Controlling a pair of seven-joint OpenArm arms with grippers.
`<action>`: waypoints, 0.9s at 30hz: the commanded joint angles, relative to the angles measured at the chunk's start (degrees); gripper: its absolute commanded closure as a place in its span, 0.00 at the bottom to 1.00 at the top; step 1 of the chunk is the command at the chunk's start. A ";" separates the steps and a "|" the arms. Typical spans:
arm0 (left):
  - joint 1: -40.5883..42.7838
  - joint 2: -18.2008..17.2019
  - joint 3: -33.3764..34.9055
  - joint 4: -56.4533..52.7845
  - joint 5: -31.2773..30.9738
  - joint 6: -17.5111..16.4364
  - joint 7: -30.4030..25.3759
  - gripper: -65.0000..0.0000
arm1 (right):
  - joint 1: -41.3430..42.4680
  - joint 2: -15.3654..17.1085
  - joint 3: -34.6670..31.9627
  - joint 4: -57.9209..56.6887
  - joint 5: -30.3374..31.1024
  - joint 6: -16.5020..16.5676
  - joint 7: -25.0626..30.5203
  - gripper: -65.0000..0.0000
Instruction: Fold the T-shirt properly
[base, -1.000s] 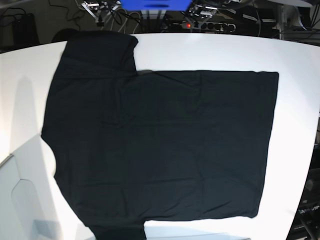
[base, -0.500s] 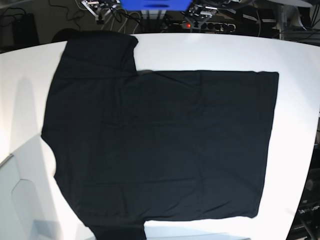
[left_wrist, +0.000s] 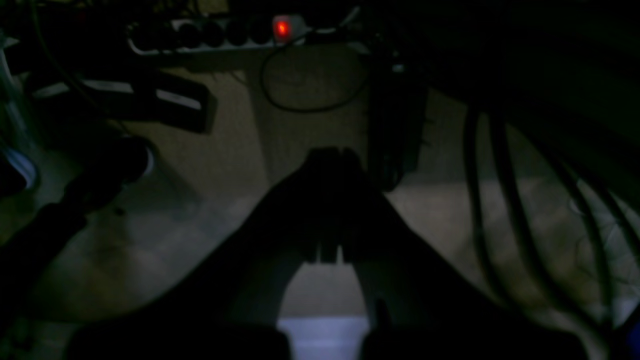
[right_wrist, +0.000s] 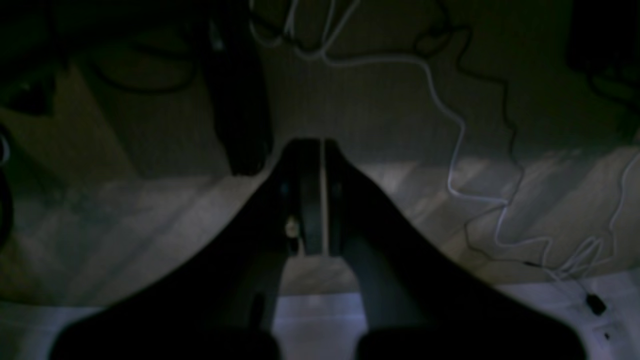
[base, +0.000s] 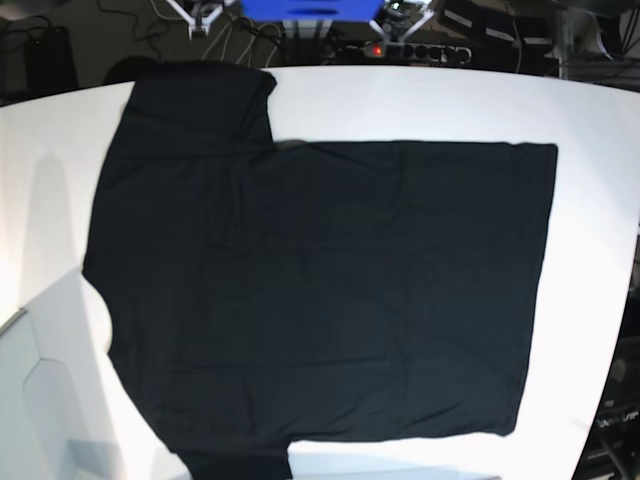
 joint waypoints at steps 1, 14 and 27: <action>1.76 -0.94 -0.05 2.32 -0.21 0.27 -0.02 1.00 | -2.39 0.11 0.01 2.69 0.03 0.69 0.23 1.00; 28.05 -8.68 -0.05 42.23 -0.21 0.27 -0.02 1.00 | -27.44 0.55 0.01 38.47 0.12 0.69 0.23 1.00; 46.25 -13.51 -0.23 69.39 -0.21 0.36 -0.11 1.00 | -46.96 4.77 0.36 65.89 0.21 0.69 0.23 1.00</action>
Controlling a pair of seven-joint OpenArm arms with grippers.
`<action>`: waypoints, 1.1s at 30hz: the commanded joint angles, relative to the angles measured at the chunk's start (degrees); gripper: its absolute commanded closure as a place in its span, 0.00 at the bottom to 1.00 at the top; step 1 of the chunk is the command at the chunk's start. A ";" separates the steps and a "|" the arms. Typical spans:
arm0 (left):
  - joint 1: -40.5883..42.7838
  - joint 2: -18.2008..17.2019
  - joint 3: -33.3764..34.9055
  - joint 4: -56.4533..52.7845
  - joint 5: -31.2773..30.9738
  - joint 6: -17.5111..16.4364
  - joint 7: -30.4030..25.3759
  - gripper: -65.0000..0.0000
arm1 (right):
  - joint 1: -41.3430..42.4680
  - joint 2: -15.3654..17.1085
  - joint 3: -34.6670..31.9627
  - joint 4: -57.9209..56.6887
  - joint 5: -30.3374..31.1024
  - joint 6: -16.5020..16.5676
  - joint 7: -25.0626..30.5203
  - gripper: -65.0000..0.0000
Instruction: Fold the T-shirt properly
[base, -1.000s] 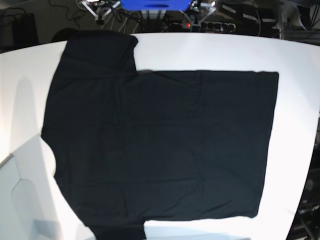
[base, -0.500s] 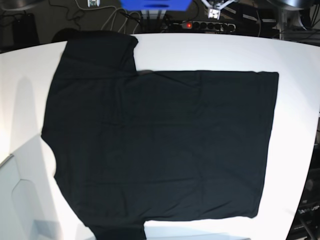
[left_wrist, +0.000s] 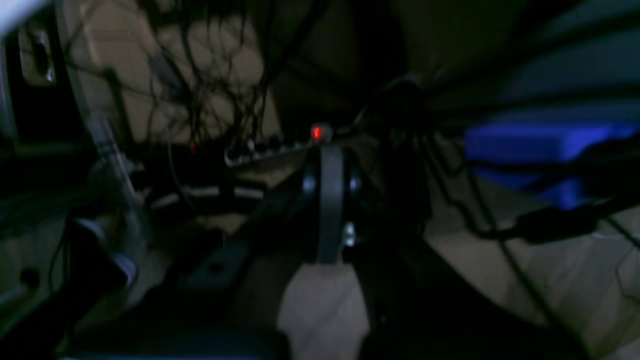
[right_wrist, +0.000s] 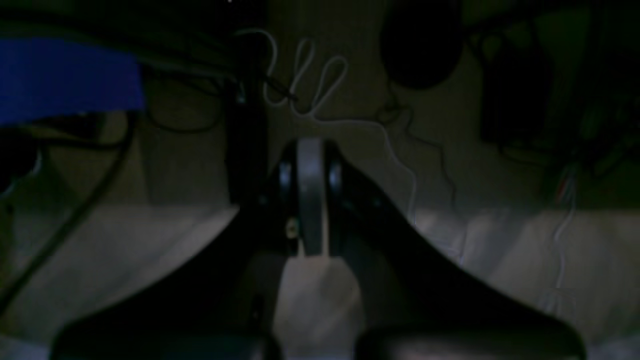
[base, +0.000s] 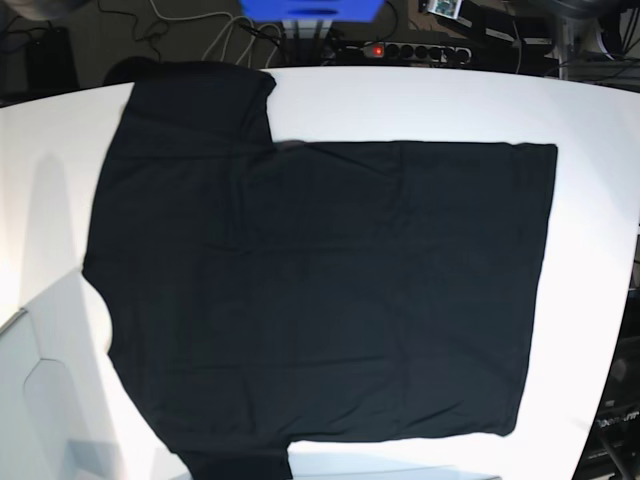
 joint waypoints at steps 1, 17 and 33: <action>1.66 -0.22 -0.10 1.95 -0.04 0.03 -0.72 1.00 | -2.18 0.42 0.25 2.41 0.14 0.27 0.95 1.00; -3.62 0.30 -7.84 10.13 -0.04 -0.06 -0.90 1.00 | 3.10 0.33 5.35 15.77 0.14 0.27 1.04 1.00; -15.13 1.45 -24.98 7.49 -19.73 -0.14 -0.63 0.57 | 11.89 0.24 10.36 15.86 0.05 0.27 0.95 0.63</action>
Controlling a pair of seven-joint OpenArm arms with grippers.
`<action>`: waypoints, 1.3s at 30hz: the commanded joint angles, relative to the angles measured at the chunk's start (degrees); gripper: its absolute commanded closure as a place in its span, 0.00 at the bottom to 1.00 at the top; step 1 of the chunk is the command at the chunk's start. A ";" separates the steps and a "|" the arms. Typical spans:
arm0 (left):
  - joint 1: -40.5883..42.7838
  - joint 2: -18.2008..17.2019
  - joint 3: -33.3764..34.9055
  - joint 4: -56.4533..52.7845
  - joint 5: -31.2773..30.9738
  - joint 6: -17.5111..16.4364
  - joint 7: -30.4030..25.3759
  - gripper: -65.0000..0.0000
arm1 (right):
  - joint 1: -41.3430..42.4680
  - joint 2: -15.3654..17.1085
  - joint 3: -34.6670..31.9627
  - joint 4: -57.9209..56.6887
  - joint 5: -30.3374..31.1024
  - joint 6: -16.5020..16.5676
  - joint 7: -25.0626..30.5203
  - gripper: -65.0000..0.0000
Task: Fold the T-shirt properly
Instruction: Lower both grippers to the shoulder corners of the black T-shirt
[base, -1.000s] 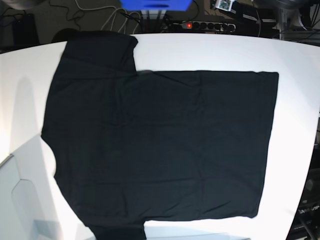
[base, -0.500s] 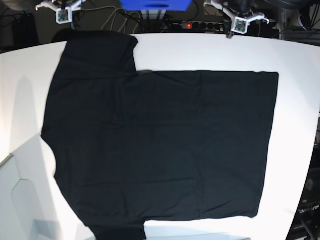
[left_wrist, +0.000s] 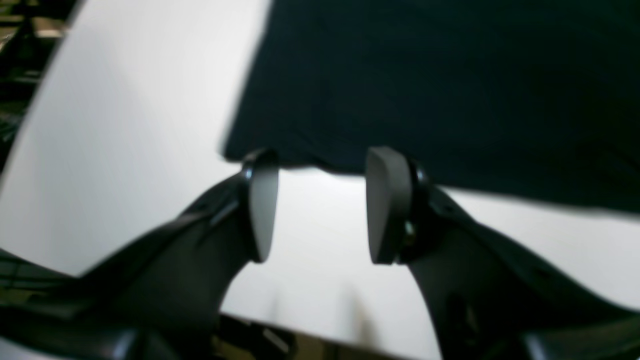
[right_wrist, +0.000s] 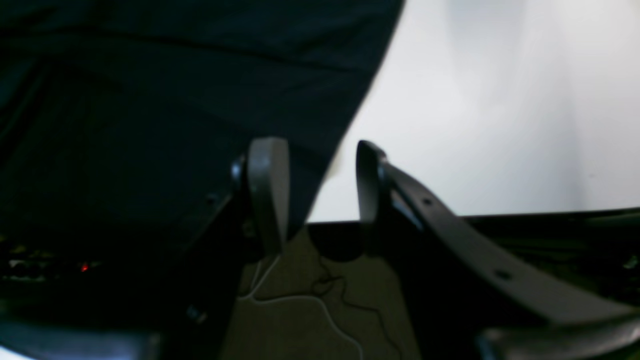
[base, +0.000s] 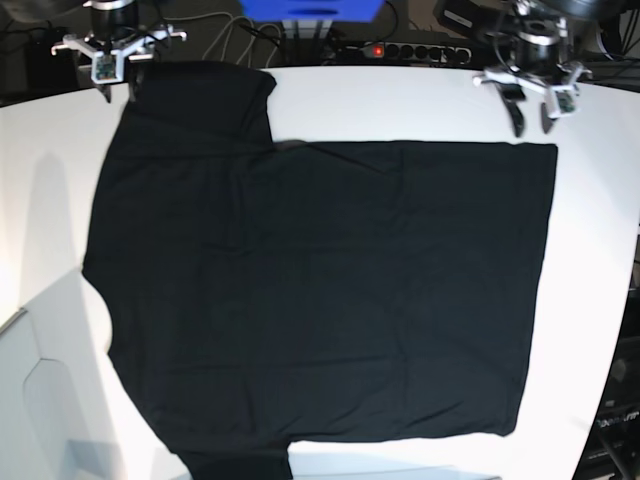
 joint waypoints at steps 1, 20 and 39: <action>-0.19 -0.32 -1.47 0.14 -1.22 0.14 -1.31 0.57 | -0.48 0.07 0.59 0.82 -0.08 0.10 1.32 0.62; -17.24 -0.85 -6.92 -21.57 -5.88 0.05 -1.31 0.51 | 1.80 -0.11 0.86 0.38 -0.08 0.10 1.32 0.62; -22.96 -2.17 -6.74 -25.79 -5.97 -6.98 7.57 0.52 | 1.80 -0.11 0.95 0.38 -0.17 0.10 1.23 0.62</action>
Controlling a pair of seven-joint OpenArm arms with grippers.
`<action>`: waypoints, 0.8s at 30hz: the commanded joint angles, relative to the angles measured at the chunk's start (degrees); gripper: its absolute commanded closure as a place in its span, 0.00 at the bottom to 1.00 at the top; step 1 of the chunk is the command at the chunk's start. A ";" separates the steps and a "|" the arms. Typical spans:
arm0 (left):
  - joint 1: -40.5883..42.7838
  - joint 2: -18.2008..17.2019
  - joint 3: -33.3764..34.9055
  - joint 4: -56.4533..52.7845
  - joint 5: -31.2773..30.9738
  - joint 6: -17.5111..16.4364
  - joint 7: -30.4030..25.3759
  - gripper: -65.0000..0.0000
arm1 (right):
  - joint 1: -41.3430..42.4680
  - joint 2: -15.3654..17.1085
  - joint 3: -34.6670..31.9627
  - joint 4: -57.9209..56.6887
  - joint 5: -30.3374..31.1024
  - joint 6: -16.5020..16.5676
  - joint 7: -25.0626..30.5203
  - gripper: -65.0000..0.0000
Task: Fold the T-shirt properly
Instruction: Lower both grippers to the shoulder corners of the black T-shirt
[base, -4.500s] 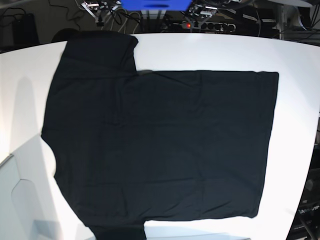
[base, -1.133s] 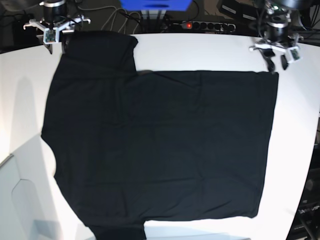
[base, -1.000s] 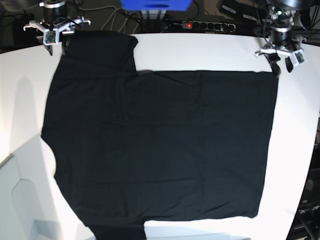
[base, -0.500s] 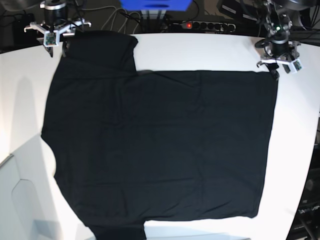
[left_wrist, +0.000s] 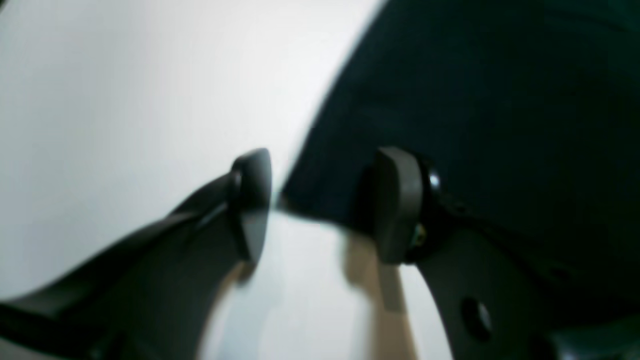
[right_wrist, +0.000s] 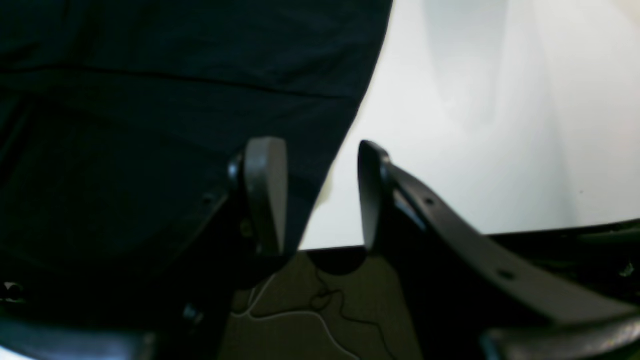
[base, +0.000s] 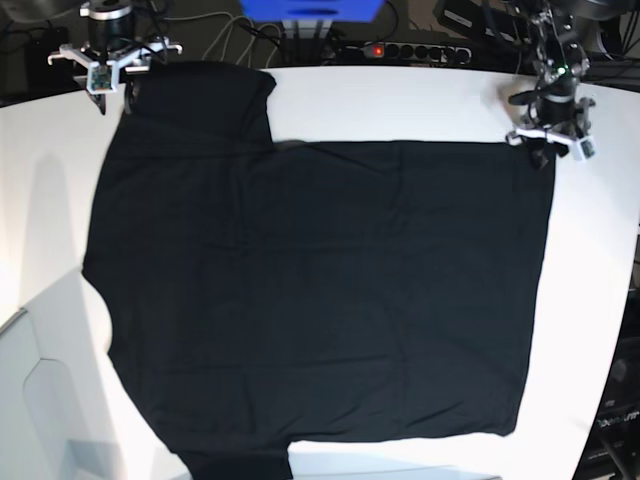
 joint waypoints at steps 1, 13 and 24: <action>0.45 -0.71 -0.43 0.21 -0.05 -0.16 -0.94 0.52 | -0.82 0.33 0.25 0.75 -0.17 0.10 1.43 0.62; 0.89 -0.71 -0.43 -1.02 0.13 -0.51 -0.94 0.69 | -0.82 0.24 0.33 0.75 -0.17 0.10 1.43 0.62; 0.89 -0.71 -0.51 -0.84 0.22 -0.25 -0.85 1.00 | -0.73 0.24 0.33 0.67 -0.17 0.10 1.17 0.59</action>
